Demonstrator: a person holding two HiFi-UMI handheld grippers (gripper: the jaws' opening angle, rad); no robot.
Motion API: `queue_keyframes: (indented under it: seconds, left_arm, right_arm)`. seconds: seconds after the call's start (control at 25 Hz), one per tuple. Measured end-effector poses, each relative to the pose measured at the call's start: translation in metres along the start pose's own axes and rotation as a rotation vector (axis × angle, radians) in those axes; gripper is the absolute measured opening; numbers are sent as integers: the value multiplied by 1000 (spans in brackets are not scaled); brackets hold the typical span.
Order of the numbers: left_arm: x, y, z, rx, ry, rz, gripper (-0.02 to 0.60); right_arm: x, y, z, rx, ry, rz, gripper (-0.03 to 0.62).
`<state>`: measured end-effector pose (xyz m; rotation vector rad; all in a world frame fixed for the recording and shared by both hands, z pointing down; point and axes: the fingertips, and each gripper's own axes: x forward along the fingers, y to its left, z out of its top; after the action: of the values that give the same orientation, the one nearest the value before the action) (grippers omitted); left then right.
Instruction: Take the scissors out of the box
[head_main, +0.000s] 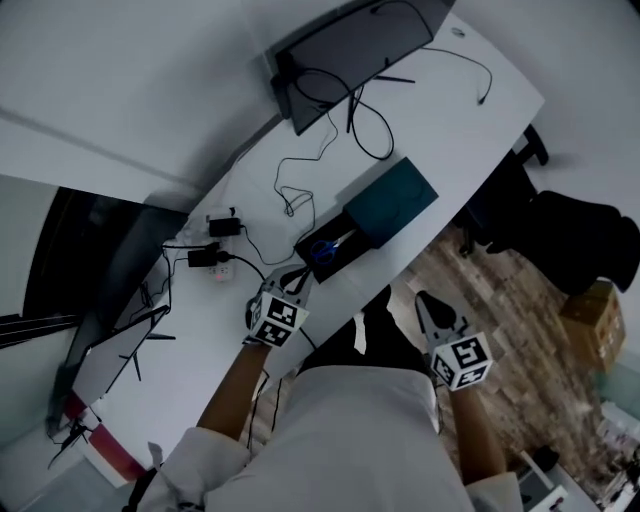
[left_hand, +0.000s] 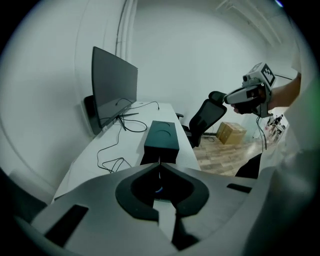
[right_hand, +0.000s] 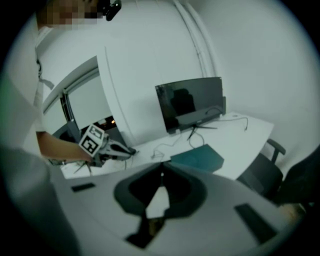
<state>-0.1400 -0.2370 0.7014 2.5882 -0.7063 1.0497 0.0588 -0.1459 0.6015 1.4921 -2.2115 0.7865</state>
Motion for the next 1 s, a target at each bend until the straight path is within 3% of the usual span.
queue_keyframes:
  seconds: [0.2,0.76,1.0]
  left_arm:
    - [39,4,-17,68,119,-25,37]
    - [118,4,-69,190,448,-77,138]
    - [134,4,-98,295,651,-108,164]
  right_arm:
    - [14,-15,-6,21,20,10,34]
    - [49,-45,-20,75,50,71,34]
    - [49,-60,-31,112,62,69,34]
